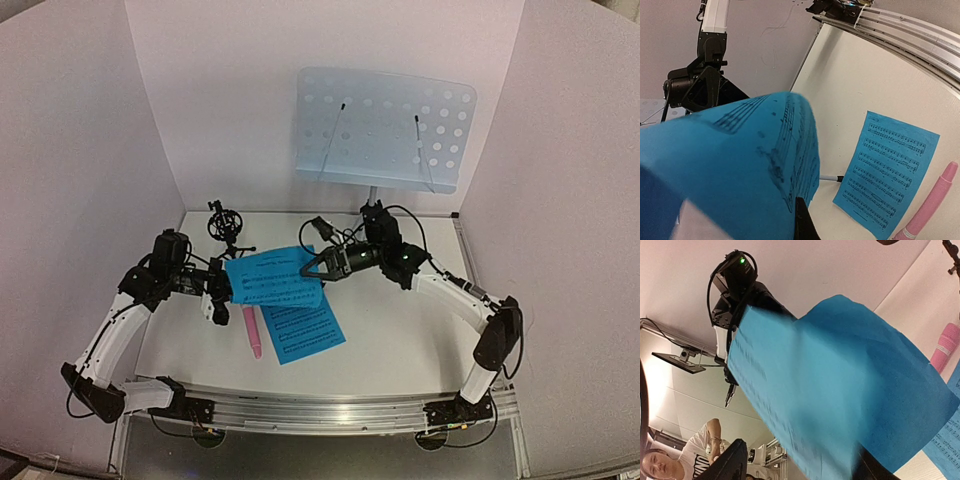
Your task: Set up the instrument practice props
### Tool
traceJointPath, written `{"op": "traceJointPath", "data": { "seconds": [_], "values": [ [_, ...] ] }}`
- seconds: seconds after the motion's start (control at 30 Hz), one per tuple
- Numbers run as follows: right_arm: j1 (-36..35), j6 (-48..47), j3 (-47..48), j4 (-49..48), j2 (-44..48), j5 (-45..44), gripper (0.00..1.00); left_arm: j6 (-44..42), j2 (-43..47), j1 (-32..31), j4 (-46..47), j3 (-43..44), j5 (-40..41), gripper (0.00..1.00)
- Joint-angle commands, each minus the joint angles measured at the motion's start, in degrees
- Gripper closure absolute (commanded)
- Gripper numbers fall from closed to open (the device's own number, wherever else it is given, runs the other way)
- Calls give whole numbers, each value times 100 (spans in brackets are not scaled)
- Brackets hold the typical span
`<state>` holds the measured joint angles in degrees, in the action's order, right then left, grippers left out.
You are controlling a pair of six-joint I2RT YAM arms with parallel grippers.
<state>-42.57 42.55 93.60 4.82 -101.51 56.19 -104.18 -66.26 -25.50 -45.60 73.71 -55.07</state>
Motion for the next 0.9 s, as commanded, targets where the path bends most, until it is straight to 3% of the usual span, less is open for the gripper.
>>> {"op": "traceJointPath", "data": {
  "seconds": [0.0,0.1,0.2,0.27,0.37,0.57,0.87],
  "values": [
    [-41,75,-30,-682,73,303,38,90,21,-43,175,12,84,100],
    [-36,-85,-56,-723,209,178,41,401,11,-43,226,31,101,100],
    [-40,-89,-99,-767,291,146,46,1250,-53,-43,501,151,134,100],
    [-34,-82,-176,-779,347,156,59,2285,-162,-42,796,346,222,100],
    [-32,-165,-261,-792,467,123,75,3168,-339,-43,821,632,355,100],
    [30,-338,-168,-780,675,173,98,3497,-294,-43,533,588,366,100],
    [222,-665,-85,-755,1127,55,100,4447,-390,-40,216,591,384,100]
  ]
}}
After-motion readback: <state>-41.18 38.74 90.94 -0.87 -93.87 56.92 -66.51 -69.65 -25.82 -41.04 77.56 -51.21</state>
